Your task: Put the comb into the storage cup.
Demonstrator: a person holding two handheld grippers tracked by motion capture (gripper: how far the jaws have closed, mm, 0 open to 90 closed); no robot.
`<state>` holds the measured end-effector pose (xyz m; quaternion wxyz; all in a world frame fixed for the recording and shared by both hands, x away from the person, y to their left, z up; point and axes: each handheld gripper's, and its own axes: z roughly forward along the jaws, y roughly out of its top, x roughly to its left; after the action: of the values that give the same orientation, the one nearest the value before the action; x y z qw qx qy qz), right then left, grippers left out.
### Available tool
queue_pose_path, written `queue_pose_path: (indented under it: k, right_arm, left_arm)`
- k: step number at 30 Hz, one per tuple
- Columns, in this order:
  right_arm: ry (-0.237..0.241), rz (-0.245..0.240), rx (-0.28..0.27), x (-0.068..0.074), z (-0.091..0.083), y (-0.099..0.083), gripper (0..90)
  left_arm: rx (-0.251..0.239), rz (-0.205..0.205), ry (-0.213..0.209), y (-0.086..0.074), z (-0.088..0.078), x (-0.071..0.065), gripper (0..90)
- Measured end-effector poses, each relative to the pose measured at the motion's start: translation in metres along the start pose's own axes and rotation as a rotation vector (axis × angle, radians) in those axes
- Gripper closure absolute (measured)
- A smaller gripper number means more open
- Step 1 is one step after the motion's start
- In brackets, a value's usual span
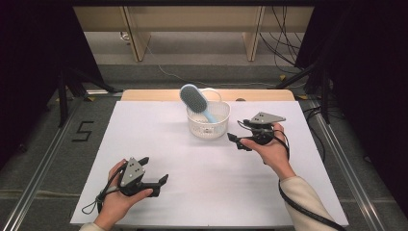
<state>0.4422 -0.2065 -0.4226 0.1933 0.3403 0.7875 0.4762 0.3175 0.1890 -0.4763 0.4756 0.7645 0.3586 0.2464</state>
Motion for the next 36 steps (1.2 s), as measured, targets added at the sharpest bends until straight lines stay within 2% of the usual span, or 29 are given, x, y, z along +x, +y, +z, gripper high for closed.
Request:
queue_pose_path:
  k: [18, 36]
  right_arm:
    - [-0.010, -0.009, -0.023, -0.002, -0.035, -0.022, 15.8]
    - [-0.021, -0.012, -0.024, -0.001, -0.055, -0.038, 15.8]
  left_arm:
    - [0.001, 0.002, 0.002, 0.000, 0.000, 0.000, 9.7]
    - [0.001, 0.004, 0.005, 0.000, 0.000, 0.000, 9.7]
